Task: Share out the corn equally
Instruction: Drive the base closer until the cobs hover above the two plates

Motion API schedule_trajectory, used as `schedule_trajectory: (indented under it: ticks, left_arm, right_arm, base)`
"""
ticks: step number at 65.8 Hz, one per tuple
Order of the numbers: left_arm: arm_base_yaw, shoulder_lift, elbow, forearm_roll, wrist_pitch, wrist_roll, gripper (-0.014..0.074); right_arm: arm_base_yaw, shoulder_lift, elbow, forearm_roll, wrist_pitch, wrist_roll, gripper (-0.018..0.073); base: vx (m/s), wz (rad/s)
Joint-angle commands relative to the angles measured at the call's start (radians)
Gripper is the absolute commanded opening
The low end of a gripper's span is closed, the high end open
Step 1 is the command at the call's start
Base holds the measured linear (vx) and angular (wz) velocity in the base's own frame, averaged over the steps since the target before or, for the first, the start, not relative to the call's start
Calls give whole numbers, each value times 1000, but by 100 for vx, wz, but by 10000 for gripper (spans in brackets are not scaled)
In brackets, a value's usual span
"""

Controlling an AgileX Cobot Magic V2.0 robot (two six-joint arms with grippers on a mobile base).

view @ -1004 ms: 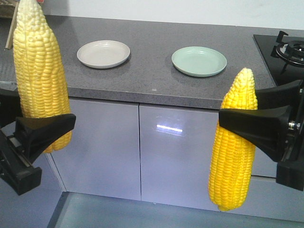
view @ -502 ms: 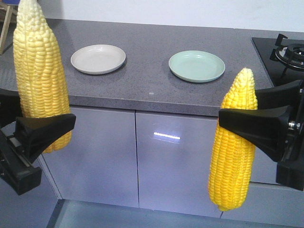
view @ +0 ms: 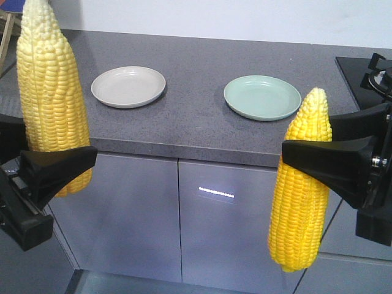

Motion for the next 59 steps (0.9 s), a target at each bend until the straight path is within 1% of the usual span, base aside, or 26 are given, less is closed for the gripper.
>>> schedule_trajectory:
  ticks: [1, 59]
  left_arm:
    - [1, -8, -26, -9, -78, -3, 291]
    - [1, -8, -26, -9, -78, -3, 291]
  right_arm:
    - [-5, -9, -22, 51, -32, -9, 171]
    - [-5, -9, -22, 51, -32, -9, 171]
  base:
    - [12, 3]
    - [12, 2]
